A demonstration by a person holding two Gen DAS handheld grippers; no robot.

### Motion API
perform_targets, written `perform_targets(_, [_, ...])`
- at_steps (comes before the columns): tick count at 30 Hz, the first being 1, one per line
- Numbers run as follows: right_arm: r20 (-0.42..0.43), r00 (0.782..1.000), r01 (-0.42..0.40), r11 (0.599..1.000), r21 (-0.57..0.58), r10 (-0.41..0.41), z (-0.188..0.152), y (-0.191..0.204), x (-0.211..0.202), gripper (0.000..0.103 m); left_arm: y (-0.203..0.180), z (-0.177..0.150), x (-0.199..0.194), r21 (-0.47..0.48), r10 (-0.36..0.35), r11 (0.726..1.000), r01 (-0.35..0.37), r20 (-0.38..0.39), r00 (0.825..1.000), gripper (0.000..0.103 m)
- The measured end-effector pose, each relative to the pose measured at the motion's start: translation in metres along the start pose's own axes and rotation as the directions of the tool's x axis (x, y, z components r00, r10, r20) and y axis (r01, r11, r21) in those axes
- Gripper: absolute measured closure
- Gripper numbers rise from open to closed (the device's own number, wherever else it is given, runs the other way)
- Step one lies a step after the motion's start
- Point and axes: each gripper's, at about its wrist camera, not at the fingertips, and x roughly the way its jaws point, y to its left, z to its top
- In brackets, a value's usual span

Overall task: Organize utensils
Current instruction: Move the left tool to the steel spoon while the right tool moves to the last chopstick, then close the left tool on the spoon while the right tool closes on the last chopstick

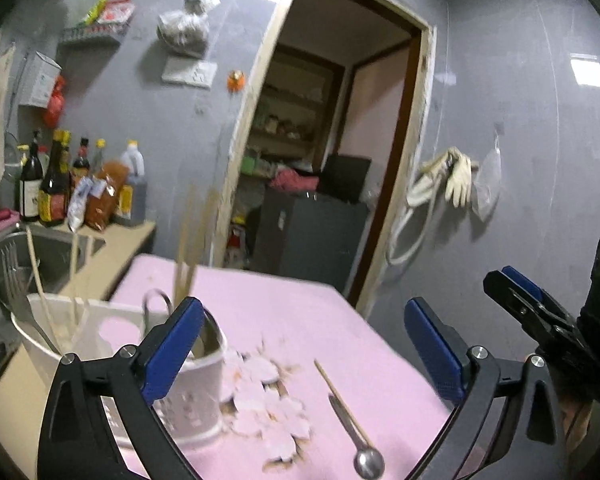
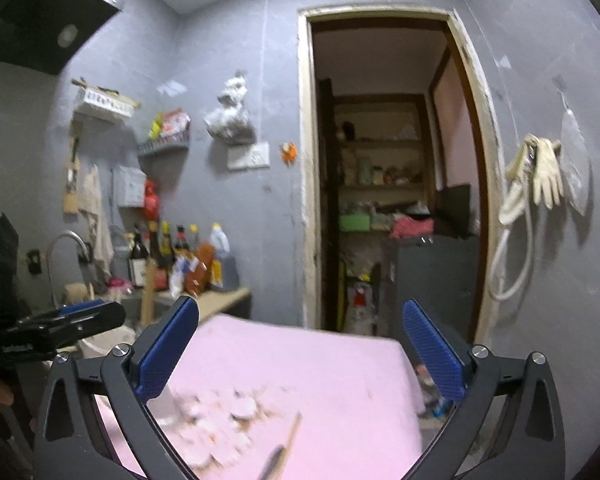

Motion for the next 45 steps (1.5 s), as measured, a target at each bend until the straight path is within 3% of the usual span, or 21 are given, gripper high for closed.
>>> perform_targets(11, [-0.225, 0.974, 0.036, 0.999, 0.021, -0.030, -0.047, -0.035, 0.014, 0.000, -0.028, -0.048, 0.028, 0.048, -0.004, 0.999, 0.013, -0.189, 0.982, 0.005])
perform_targets(14, [-0.290, 0.957, 0.032, 0.999, 0.031, -0.022, -0.057, -0.043, 0.021, 0.000, -0.032, -0.061, 0.042, 0.061, 0.003, 0.998, 0.014, -0.276, 0.961, 0.005])
perform_targets(21, [-0.422, 0.907, 0.034, 0.998, 0.061, -0.005, -0.076, -0.059, 0.041, 0.001, -0.035, -0.088, 0.076, 0.080, 0.001, 0.996, 0.041, -0.457, 0.889, 0.005])
perform_targets(24, [-0.481, 0.876, 0.021, 0.997, 0.080, 0.020, -0.083, -0.064, 0.053, 0.011, -0.036, -0.091, 0.088, 0.066, -0.018, 0.996, 0.059, -0.504, 0.863, 0.006])
perform_targets(26, [-0.512, 0.858, 0.012, 0.996, 0.083, 0.032, -0.088, -0.065, 0.060, 0.025, -0.036, -0.091, 0.095, 0.055, -0.033, 0.996, 0.073, -0.532, 0.846, 0.011])
perform_targets(31, [-0.580, 0.810, -0.022, 0.994, 0.110, 0.083, -0.098, -0.067, 0.076, 0.044, -0.036, -0.100, 0.118, 0.008, -0.081, 0.994, 0.110, -0.619, 0.781, 0.045])
perform_targets(38, [-0.626, 0.770, -0.060, 0.991, 0.122, 0.124, -0.106, -0.063, 0.092, 0.052, -0.037, -0.112, 0.144, -0.033, -0.109, 0.992, 0.122, -0.704, 0.701, 0.075])
perform_targets(45, [-0.649, 0.748, -0.086, 0.989, 0.119, 0.143, -0.107, -0.059, 0.106, 0.053, -0.032, -0.105, 0.163, -0.051, -0.090, 0.996, 0.077, -0.735, 0.673, 0.092])
